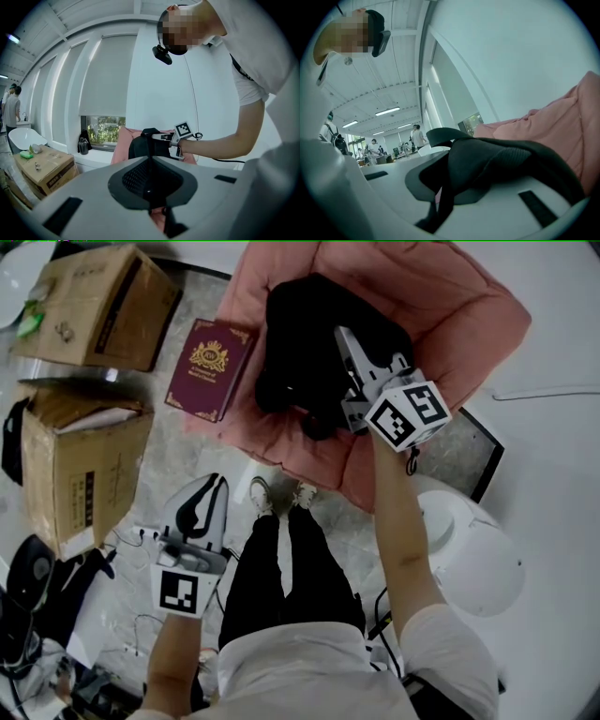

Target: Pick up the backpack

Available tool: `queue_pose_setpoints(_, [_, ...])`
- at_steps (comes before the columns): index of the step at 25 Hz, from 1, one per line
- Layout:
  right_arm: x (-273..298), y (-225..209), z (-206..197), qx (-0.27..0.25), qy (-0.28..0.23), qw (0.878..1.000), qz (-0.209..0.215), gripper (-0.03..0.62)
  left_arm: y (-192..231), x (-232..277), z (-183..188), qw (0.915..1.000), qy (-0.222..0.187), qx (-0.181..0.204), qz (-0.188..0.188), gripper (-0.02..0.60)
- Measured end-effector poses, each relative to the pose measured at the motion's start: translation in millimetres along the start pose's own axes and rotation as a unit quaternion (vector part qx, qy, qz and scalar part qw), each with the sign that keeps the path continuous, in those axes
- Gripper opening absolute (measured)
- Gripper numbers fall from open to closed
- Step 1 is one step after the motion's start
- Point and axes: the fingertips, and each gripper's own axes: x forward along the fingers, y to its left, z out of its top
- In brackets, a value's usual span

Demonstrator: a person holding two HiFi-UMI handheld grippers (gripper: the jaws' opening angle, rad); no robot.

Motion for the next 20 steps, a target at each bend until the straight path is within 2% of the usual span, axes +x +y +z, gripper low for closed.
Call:
queue_pose_setpoints(4, [-12.0, 15.5, 5.5, 0.012, 0.001, 0.999, 0.039, 0.032, 1.9, -10.9, 5.6, 0.9999, -0.012, 0.002, 0.003, 0.038])
queue_pose_setpoints(8, [-31.2, 33.2, 12.2, 0.031, -0.015, 0.998, 0.057, 0.032, 0.7, -24.2, 9.6, 0.9997, -0.023, 0.008, 0.007, 0.038])
queue_pose_setpoints(16, [-58.1, 56.9, 13.9, 0.039, -0.026, 0.998, 0.028, 0.032, -1.8, -55.6, 11.1, 0.999, -0.042, 0.007, 0.015, 0.037])
queue_pose_setpoints(20, [-67.1, 75.2, 13.2, 0.053, -0.022, 0.998, 0.031, 0.032, 0.3, -74.2, 5.0, 0.9988, -0.042, 0.005, 0.025, 0.038])
